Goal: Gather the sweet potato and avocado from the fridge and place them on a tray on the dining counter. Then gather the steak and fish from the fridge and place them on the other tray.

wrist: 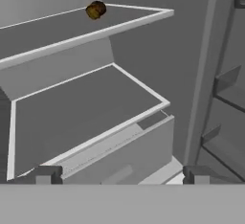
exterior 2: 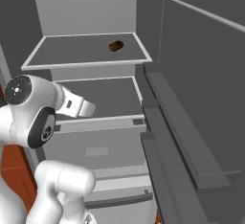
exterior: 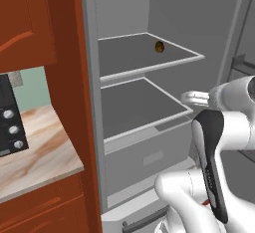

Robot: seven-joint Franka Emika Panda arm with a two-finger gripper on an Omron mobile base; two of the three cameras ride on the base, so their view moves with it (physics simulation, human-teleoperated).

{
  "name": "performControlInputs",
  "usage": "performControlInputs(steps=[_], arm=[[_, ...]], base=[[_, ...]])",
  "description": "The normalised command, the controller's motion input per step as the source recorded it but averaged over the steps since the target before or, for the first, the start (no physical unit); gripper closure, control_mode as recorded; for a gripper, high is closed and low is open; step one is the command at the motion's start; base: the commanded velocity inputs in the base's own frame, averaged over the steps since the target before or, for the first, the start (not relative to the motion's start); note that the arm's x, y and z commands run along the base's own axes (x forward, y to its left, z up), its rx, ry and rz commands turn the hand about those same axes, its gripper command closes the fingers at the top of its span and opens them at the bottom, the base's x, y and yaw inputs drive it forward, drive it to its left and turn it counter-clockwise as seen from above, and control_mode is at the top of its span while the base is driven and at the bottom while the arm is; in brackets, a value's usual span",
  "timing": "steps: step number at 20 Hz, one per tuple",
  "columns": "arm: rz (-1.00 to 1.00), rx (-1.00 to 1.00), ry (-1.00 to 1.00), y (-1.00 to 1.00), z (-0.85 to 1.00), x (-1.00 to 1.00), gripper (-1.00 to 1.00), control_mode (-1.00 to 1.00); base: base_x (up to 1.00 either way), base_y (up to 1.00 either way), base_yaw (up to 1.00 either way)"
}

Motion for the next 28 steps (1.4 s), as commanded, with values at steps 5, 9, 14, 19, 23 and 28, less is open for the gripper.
performControlInputs(steps=[5, 9, 14, 19, 23, 28], arm=[[0.08, -0.02, -0.15, 0.0, 1.0, -0.13, -1.0, -1.0], [0.0, -0.05, -0.02, 0.07, 1.0, 0.42, -1.0, -1.0], [-0.03, -0.04, 0.13, 0.03, 0.66, 0.73, -1.0, -1.0], [-0.02, -0.03, 0.18, 0.01, -0.04, 0.71, -1.0, -1.0], [0.0, -0.04, 0.08, 0.01, -0.42, 0.79, -1.0, -1.0], [0.0, -0.05, 0.07, 0.04, -0.49, 0.82, -1.0, -1.0]], base=[[0.0, 0.0, 0.0], [0.0, 0.0, 0.0], [0.0, 0.0, 0.0], [0.0, 0.0, 0.0], [0.0, 0.0, 0.0], [0.0, 0.0, 0.0]])
